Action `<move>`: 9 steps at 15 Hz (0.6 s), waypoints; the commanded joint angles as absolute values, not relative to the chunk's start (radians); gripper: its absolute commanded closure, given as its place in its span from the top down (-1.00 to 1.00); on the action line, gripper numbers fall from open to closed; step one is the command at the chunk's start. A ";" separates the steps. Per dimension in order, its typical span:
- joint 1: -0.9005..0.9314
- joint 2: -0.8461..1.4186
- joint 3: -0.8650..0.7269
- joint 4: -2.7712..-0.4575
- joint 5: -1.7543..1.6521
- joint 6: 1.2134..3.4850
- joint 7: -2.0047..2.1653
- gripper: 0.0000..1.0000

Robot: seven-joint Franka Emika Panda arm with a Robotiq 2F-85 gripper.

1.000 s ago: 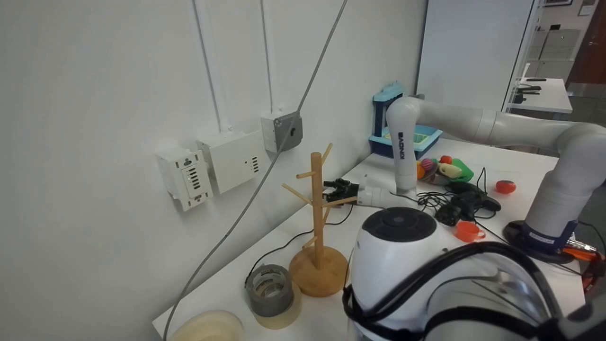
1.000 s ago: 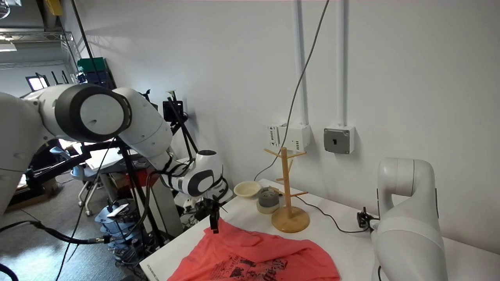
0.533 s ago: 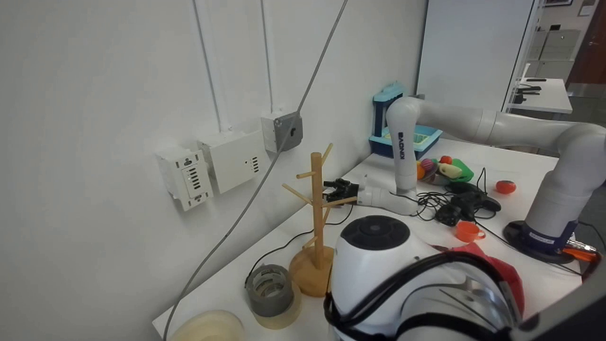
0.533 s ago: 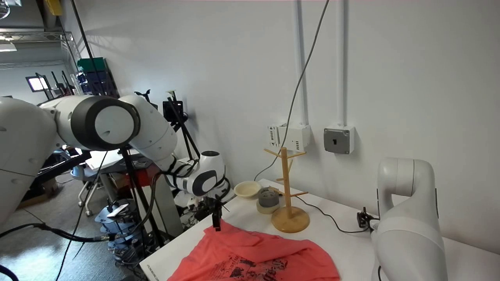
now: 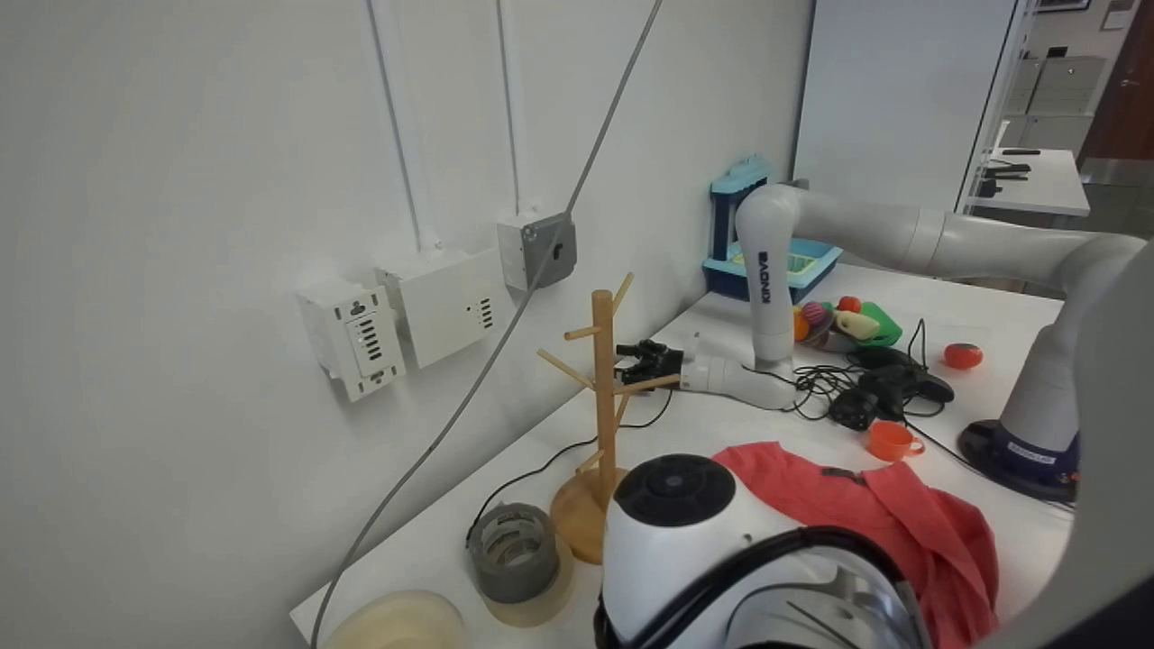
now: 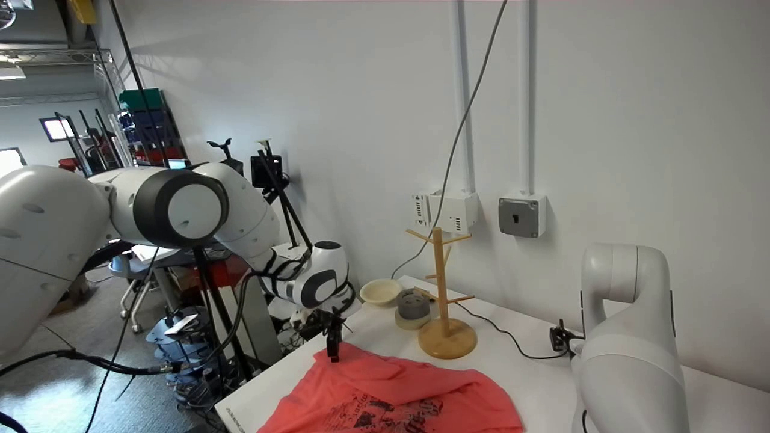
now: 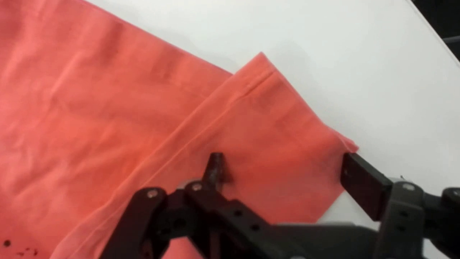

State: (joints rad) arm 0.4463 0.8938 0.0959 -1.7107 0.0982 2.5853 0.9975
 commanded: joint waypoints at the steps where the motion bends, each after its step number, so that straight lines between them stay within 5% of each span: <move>1: 0.477 0.957 0.065 -1.613 0.095 2.523 1.022 0.63; 3: 0.482 0.963 0.059 -1.594 0.091 2.499 1.025 0.14; 9: 0.496 0.948 0.043 -1.581 0.078 2.467 1.032 -0.68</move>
State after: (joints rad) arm 0.4739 0.9251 0.0664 -1.6178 0.0974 2.4907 1.0041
